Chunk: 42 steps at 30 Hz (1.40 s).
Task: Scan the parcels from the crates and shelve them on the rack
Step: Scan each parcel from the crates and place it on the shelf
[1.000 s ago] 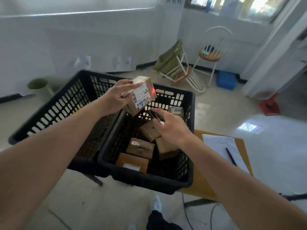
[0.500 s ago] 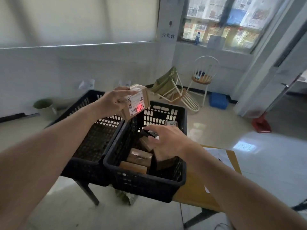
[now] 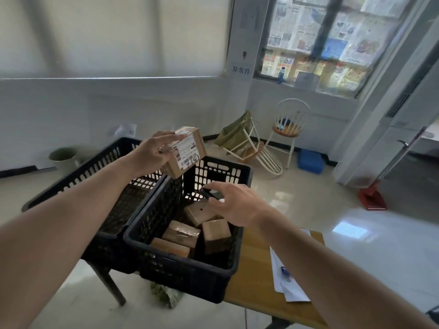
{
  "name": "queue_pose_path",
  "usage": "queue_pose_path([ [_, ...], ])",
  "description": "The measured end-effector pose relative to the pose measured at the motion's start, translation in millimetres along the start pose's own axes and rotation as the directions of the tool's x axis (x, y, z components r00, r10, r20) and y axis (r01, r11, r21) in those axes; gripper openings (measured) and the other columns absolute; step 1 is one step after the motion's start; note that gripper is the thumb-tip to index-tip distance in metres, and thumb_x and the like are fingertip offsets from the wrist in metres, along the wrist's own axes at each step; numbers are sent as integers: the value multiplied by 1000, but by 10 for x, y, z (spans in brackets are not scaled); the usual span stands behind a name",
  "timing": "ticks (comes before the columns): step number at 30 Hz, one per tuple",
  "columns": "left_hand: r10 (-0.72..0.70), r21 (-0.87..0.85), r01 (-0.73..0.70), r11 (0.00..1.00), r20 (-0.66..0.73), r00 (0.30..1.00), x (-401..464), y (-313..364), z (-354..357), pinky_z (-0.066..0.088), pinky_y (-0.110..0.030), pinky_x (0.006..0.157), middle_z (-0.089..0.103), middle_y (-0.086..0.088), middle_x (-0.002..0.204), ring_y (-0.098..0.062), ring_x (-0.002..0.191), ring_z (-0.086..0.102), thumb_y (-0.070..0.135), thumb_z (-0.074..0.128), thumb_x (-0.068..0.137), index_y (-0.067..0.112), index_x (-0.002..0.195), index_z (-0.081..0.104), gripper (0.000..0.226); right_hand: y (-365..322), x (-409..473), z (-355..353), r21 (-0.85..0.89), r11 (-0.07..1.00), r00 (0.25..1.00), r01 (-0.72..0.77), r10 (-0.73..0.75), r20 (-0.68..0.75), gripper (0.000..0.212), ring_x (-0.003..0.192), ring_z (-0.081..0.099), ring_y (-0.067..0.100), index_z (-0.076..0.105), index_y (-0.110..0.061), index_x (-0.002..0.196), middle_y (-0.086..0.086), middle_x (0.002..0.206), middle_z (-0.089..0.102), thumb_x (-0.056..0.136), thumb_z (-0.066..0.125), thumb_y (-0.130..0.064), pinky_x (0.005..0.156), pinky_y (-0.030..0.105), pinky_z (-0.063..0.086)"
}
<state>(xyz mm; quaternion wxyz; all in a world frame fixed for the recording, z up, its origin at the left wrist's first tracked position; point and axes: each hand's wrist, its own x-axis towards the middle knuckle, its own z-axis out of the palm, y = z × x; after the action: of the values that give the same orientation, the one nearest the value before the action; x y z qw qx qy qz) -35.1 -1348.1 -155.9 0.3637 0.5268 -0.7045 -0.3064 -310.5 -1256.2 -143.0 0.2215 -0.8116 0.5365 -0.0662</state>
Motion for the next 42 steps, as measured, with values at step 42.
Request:
queue_pose_path([
  [42,-252,-30,453,891,-863,438,-4101,931,-493,56,-38,106,42,9,154,-20,141,49,9,79,91,40,165,25,97,-2658,-311,1536,808,303,747,505,-622,-234,50,113,56,9,43,-53,157,-1,126,47,114,46,-29,85,20,60],
])
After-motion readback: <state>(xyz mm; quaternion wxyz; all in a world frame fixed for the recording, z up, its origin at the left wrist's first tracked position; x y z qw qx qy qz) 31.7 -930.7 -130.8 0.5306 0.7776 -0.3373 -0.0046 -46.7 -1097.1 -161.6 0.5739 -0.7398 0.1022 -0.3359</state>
